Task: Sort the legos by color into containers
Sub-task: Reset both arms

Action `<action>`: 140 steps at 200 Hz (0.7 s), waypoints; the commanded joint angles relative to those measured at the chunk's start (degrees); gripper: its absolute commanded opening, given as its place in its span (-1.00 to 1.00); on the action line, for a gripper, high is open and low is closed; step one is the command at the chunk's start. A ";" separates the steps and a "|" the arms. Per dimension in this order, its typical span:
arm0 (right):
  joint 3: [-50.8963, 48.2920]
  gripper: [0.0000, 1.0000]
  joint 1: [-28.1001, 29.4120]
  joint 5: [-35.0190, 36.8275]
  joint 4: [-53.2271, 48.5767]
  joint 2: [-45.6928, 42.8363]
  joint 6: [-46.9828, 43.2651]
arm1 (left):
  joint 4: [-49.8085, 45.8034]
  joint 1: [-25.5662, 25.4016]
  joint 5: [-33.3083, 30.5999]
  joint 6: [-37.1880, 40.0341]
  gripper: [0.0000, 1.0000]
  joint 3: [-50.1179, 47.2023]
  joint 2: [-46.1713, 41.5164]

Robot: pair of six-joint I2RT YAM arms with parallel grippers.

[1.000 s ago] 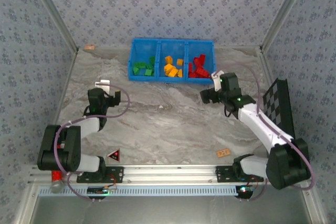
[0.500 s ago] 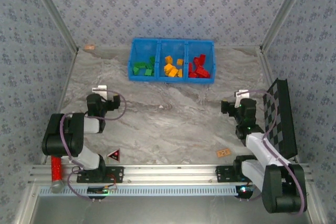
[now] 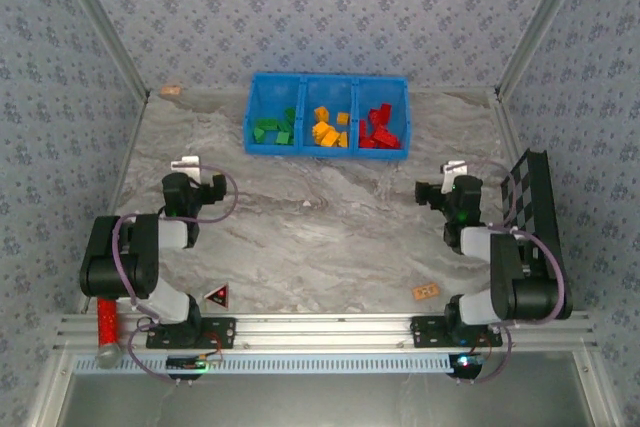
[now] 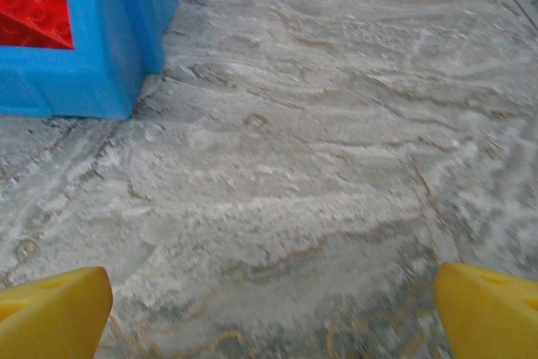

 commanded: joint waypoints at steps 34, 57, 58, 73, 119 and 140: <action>0.61 1.00 -1.33 -5.52 8.99 5.40 -1.02 | 0.17 0.01 -0.03 -0.60 1.00 0.68 -0.16; 1.01 1.00 -2.07 -5.65 9.13 5.81 0.08 | 0.17 0.05 -0.03 -0.61 1.00 0.75 -0.20; 1.01 1.00 -2.10 -5.43 9.01 5.82 0.17 | 0.17 0.05 -0.02 -0.61 1.00 0.72 -0.20; 1.68 1.00 -1.90 -1.49 7.86 5.86 1.49 | 0.17 0.04 -0.02 -0.59 1.00 0.68 -0.16; 1.72 0.99 -1.67 -1.08 7.57 5.74 1.31 | 0.17 -0.01 -0.03 -0.61 1.00 0.68 -0.20; 1.71 1.00 -1.67 -1.07 7.57 5.74 1.31 | 0.17 -0.01 -0.07 -0.56 1.00 0.75 -0.19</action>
